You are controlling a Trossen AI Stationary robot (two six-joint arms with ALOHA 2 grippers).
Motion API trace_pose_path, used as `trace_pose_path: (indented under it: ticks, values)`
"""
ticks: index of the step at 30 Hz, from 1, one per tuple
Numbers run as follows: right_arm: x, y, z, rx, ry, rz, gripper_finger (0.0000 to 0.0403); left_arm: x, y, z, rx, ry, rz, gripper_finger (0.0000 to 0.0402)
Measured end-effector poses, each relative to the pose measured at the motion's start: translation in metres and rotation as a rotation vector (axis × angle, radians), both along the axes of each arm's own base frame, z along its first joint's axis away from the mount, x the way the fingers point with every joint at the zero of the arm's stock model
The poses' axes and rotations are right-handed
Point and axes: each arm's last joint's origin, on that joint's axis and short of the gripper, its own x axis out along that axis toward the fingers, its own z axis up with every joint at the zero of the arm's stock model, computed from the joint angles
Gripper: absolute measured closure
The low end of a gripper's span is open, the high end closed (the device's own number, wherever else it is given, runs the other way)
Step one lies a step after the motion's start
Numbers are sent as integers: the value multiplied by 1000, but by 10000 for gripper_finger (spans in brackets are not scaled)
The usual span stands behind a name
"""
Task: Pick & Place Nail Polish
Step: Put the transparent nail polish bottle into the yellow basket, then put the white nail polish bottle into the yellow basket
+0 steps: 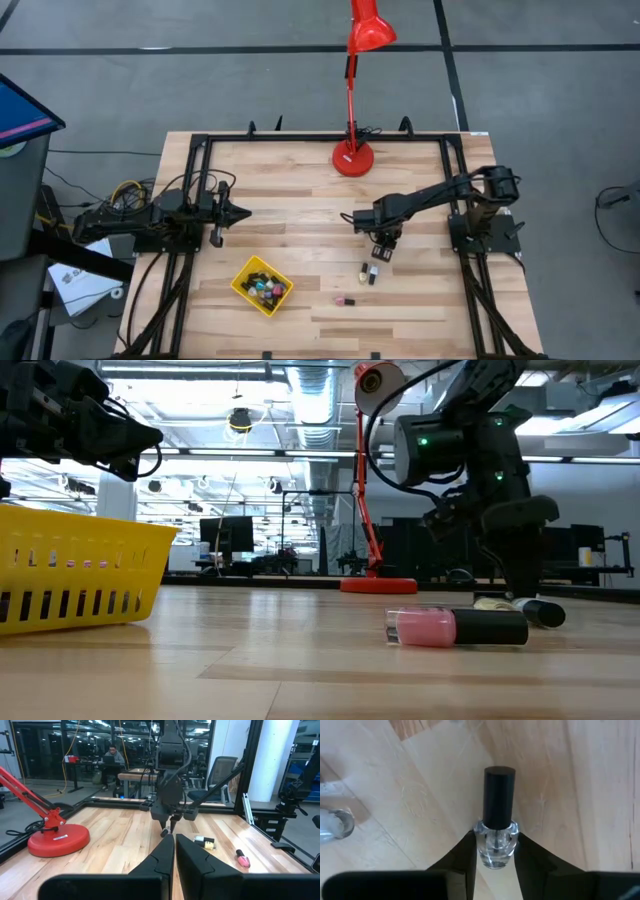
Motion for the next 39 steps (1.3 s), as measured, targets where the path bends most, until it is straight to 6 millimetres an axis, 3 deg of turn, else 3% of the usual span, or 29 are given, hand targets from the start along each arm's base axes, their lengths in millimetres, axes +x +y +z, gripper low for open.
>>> trace_pose_path:
  ticks: [5, 18, 24, 26, 30, 34, 39]
  values:
    - [19, -1, 20, -30, -79, -14, 313, 0, 0, 0, 0, 0, 0, 389]
    - [108, 21, 124, -109, -651, -32, 338, 0, 0, 0, 0, 0, 0, 389]
    - [154, 43, 135, -114, -752, 50, 401, 0, 0, 0, 0, 4, 0, 389]
    - [175, 52, 136, -113, -812, 96, 402, 0, 0, 0, 0, 2, 0, 389]
    - [201, 63, 134, -111, -807, 144, 391, 0, 0, 0, 0, 2, 0, 389]
    - [211, 67, 135, -115, -783, 187, 392, 0, 0, 0, 0, 0, -2, 389]
    - [209, 67, 151, -117, -788, 208, 400, 0, 0, 0, 0, 1, -2, 389]
